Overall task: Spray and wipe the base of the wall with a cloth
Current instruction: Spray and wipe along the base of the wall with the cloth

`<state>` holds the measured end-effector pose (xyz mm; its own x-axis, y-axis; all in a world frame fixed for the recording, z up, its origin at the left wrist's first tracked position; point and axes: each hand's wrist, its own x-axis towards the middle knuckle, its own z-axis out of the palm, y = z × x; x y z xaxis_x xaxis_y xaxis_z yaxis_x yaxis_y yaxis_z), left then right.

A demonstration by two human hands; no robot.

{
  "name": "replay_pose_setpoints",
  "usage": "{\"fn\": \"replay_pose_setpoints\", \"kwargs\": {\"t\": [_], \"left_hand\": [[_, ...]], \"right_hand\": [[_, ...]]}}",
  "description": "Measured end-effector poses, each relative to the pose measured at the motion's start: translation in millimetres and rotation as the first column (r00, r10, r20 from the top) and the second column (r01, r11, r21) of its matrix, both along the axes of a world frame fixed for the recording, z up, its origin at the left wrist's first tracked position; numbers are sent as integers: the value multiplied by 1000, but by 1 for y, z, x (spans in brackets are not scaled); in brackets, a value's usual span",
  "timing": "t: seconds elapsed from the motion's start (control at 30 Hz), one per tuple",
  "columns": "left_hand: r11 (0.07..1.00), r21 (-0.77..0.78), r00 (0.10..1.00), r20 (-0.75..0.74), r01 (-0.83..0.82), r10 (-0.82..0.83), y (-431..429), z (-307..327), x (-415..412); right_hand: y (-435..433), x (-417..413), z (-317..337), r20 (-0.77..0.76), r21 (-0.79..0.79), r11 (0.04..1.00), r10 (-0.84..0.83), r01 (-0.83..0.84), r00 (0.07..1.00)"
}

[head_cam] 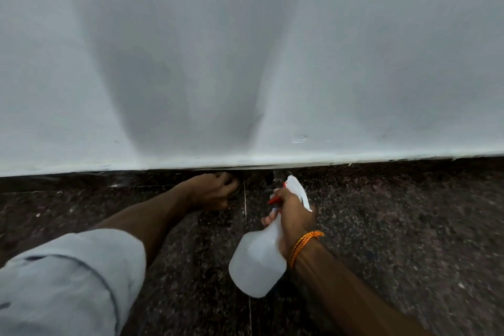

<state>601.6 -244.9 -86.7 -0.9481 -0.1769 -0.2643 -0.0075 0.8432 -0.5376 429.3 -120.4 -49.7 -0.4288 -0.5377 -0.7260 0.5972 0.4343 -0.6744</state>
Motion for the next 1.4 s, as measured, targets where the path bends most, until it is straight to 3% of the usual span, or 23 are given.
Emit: {"fn": "replay_pose_setpoints", "kwargs": {"t": [0.07,0.13,0.2,0.23,0.3,0.37,0.4,0.43,0.5,0.6,0.67,0.77,1.0,1.13,1.2,1.27,1.4], "left_hand": [[995,60,992,-95,-81,86,4,-8,29],[952,208,929,-249,-225,274,6,-6,37],[787,463,768,-293,-407,569,21,-10,54],[648,597,606,-313,-473,731,26,-10,44],[319,764,166,-273,-561,947,41,-7,37],[-3,842,-249,-156,-539,956,51,-8,28],[-162,863,-409,-56,-479,911,53,-5,23],[-278,858,-499,30,-431,866,50,-4,15],[-388,855,-625,99,-345,774,40,0,18],[-426,828,-602,139,-365,786,23,6,22],[-405,820,-567,122,-405,815,23,9,31],[-419,825,-574,146,-379,806,28,8,59],[-479,845,-705,189,-238,684,45,6,127],[-476,879,-719,316,-23,618,56,4,119],[-444,878,-698,432,180,572,53,3,95],[-384,857,-700,506,343,504,45,-5,78],[-257,901,-804,428,348,413,35,-5,35]], "right_hand": [[-5,9,-3,-2,1,1000,30,-30,1000],[-11,8,-2,-24,-11,999,50,-51,998],[-13,29,-8,4,-10,997,79,-79,997],[-15,25,-7,-19,-15,997,71,-71,997],[-10,36,-5,-24,-16,997,77,-78,997],[-6,44,-5,-96,-4,984,176,-178,980],[-6,48,-5,-164,17,970,243,-244,956],[-7,48,-9,-262,74,953,302,-293,916],[-17,57,-7,-522,225,838,534,-496,665],[-27,55,-8,-732,414,619,662,-667,161],[-28,50,-9,-774,456,564,634,-689,6],[-36,48,-10,-796,426,575,605,-699,13],[-32,66,-12,-818,462,534,565,-708,-108],[-36,73,-15,-817,489,527,557,-695,-152],[-38,71,-19,-805,499,520,575,-694,-148],[-48,81,-25,-794,527,482,572,-700,-204],[-61,81,-28,-806,523,478,546,-706,-229]]}}
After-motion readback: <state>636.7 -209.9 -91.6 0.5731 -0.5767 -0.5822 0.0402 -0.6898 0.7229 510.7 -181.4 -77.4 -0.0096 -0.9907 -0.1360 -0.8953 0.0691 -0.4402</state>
